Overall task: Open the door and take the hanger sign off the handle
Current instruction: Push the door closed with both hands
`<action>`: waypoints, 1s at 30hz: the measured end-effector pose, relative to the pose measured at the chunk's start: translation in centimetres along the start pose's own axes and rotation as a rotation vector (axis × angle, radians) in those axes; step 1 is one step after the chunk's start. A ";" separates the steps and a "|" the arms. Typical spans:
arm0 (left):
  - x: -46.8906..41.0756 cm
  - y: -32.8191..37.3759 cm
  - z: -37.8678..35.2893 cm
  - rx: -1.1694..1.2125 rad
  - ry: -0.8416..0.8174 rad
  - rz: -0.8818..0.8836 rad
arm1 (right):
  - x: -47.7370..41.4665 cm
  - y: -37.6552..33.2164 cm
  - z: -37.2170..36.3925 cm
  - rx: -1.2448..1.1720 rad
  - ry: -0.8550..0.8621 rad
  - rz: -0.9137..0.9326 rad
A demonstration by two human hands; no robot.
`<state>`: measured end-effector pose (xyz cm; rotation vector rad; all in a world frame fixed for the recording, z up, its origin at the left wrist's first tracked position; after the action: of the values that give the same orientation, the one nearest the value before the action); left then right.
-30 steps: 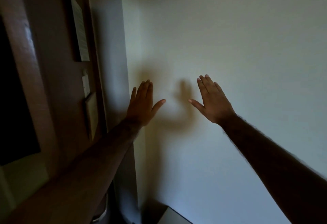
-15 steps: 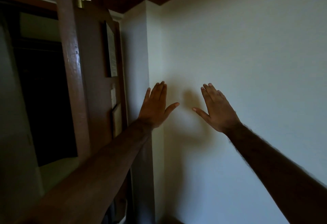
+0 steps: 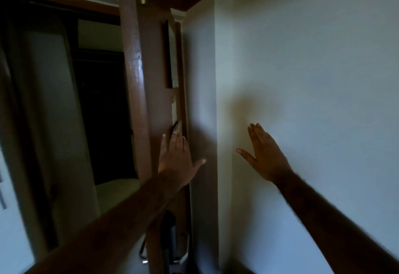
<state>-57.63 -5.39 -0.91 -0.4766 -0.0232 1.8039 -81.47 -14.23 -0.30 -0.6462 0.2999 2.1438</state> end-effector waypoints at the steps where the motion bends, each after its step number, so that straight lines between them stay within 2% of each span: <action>1: 0.6 -0.6 -1.1 -0.079 -0.023 -0.009 | -0.3 -1.1 -1.2 -0.006 -0.014 0.020; 5: 1.3 -1.2 -3.6 -0.367 -0.035 -0.077 | -1.3 -6.1 -5.9 -0.032 -0.071 0.112; 14: 0.9 -5.6 -6.0 -0.499 0.015 -0.077 | -2.1 -15.1 -15.4 -0.140 -0.231 0.232; 19: 0.9 -11.2 -7.8 -0.562 0.037 -0.069 | -3.3 -20.7 -20.8 -0.203 -0.270 0.279; 23: 0.6 -16.2 -9.6 -0.583 0.054 -0.076 | -3.4 -26.7 -25.9 -0.262 -0.368 0.344; 30: -0.5 -26.9 -13.5 -0.626 0.098 0.017 | -2.7 -37.9 -34.6 -0.432 -0.535 0.443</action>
<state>-28.26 -1.13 -6.13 -1.0063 -0.5282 1.7678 -38.15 -7.85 -27.21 -0.2195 -0.3538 2.7402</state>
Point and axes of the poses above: each hand's wrist, its own x-axis away from the middle knuckle, its own z-axis out of the back of the hand, y = z × x, the point moved 8 cm from there along -x, towards the middle knuckle, and after that the axes turned 12 degrees about -y, right-handed, at the moved point
